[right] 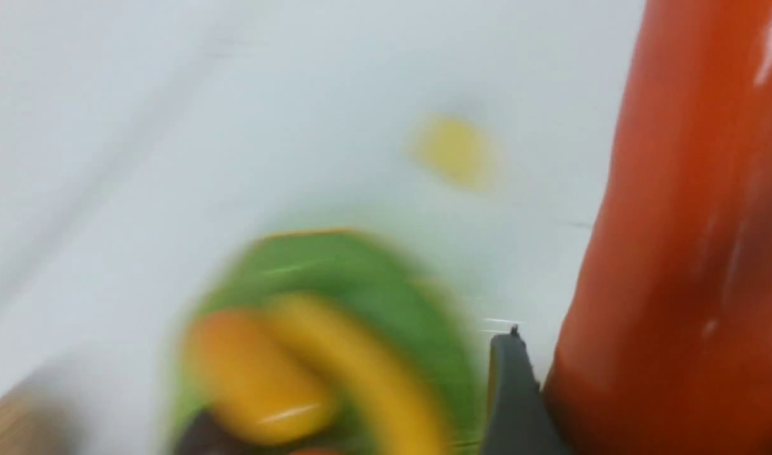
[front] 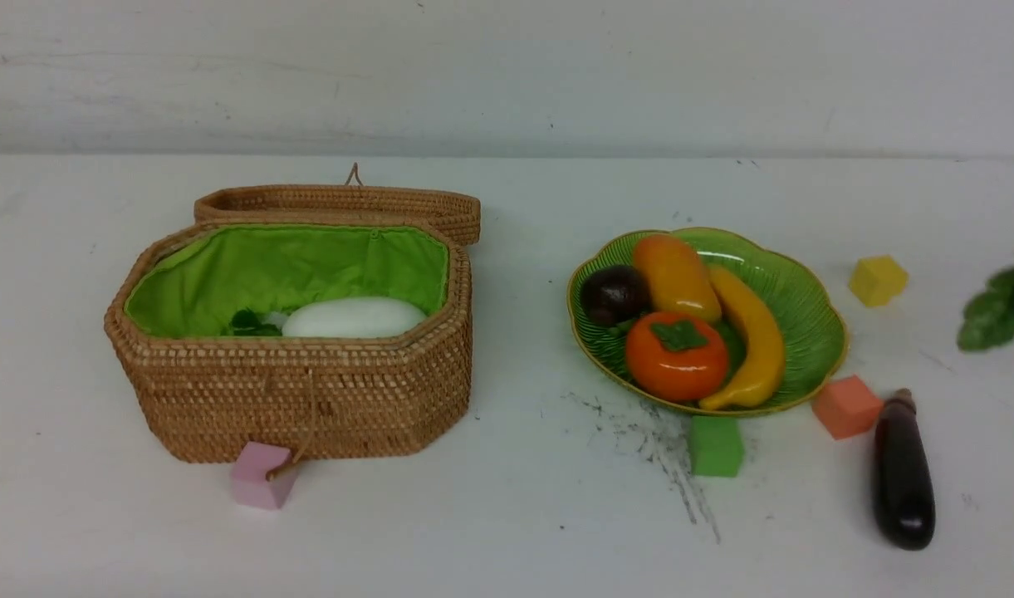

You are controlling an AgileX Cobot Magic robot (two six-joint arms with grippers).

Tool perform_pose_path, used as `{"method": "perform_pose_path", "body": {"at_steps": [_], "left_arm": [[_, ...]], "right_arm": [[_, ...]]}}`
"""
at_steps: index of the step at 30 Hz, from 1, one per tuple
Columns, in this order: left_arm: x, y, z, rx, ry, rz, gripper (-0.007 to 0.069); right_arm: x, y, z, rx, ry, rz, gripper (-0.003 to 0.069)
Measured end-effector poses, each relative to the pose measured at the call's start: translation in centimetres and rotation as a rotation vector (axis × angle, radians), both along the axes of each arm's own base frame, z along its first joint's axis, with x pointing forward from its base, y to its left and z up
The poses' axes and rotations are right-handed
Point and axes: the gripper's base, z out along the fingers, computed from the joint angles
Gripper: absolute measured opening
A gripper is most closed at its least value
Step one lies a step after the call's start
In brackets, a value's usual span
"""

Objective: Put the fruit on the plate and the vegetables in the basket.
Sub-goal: Use the right arm to grab a carrot and put it into the left basket

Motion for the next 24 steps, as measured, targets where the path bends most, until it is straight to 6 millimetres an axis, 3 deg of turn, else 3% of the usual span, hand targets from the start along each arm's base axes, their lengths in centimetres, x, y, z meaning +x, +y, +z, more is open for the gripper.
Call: {"method": "perform_pose_path", "body": {"at_steps": [3, 5, 6, 7, 8, 13, 14, 17, 24], "left_arm": [[0.0, 0.0, 0.0, 0.0, 0.0, 0.0, 0.0238], [0.0, 0.0, 0.0, 0.0, 0.0, 0.0, 0.0238], [0.0, 0.0, 0.0, 0.0, 0.0, 0.0, 0.0238], [0.0, 0.0, 0.0, 0.0, 0.0, 0.0, 0.0238], [0.0, 0.0, 0.0, 0.0, 0.0, 0.0, 0.0238], [0.0, 0.0, 0.0, 0.0, 0.0, 0.0, 0.0238], [0.0, 0.0, 0.0, 0.0, 0.0, 0.0, 0.0238], [0.0, 0.0, 0.0, 0.0, 0.0, 0.0, 0.0238], [0.0, 0.0, 0.0, 0.0, 0.0, 0.0, 0.0238]], "right_arm": [[0.9, 4.2, 2.1, -0.05, -0.057, 0.202, 0.0397], [1.4, 7.3, 2.4, -0.068, -0.055, 0.326, 0.0397], [1.7, 8.7, 2.4, -0.072, -0.045, 0.38, 0.0397], [1.9, 8.8, 2.3, -0.075, -0.041, 0.384, 0.0397], [2.3, 11.0, 2.1, -0.091, -0.017, 0.468, 0.0397], [4.6, 17.0, 0.6, -0.216, 0.068, 0.723, 0.0397], [4.6, 17.1, 0.8, -0.22, 0.063, 0.731, 0.0397], [6.3, 20.1, 0.1, -0.276, 0.062, 0.851, 0.0397], [9.7, 24.3, -2.3, -0.188, -0.019, 0.951, 0.0397]]}}
